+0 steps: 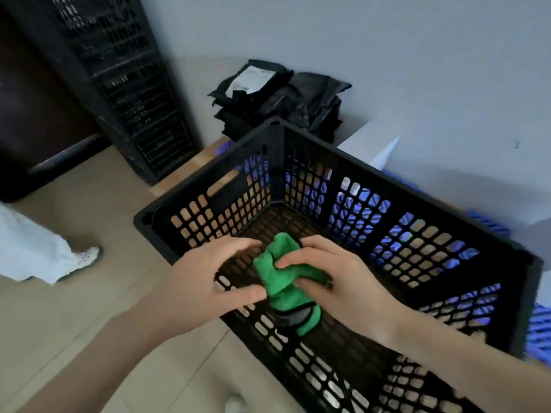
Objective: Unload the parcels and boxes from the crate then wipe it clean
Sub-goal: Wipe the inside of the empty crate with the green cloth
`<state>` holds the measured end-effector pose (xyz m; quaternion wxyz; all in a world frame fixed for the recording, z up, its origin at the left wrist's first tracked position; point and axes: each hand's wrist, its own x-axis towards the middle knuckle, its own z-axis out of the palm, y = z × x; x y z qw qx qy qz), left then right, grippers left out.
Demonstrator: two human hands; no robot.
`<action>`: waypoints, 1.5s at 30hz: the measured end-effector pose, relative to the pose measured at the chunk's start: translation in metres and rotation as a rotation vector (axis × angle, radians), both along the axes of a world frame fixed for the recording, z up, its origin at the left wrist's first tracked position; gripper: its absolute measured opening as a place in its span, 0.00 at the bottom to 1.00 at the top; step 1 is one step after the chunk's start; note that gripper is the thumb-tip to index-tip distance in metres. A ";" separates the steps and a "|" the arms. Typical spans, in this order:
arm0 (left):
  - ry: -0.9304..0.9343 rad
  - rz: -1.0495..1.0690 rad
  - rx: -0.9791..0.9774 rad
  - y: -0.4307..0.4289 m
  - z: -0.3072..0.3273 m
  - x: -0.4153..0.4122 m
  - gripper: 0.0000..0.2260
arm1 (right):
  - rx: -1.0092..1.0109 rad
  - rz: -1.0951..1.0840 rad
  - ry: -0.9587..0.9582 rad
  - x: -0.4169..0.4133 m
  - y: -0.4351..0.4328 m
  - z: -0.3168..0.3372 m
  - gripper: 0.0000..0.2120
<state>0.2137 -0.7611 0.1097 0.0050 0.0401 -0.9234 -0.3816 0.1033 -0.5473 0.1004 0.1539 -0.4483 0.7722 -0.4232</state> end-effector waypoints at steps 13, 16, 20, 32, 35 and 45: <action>-0.096 -0.002 0.395 -0.032 -0.001 -0.053 0.05 | -0.123 -0.523 -0.175 0.029 -0.051 -0.017 0.26; -0.148 0.029 0.481 -0.035 -0.003 -0.063 0.05 | -0.116 -0.540 -0.452 0.019 -0.055 -0.025 0.30; -0.189 0.062 0.584 -0.038 -0.009 -0.082 0.05 | -0.076 -0.497 -0.827 -0.004 -0.054 -0.029 0.32; 0.075 -0.138 -0.085 -0.075 -0.032 -0.145 0.23 | 0.099 -0.588 -0.831 -0.073 -0.062 -0.077 0.21; 0.227 -0.253 -0.370 -0.095 -0.028 -0.166 0.21 | 0.317 -0.683 -0.631 -0.095 -0.071 -0.102 0.25; 0.278 -0.432 -0.547 -0.121 -0.035 -0.192 0.23 | 0.654 -0.733 0.187 -0.125 -0.119 -0.171 0.27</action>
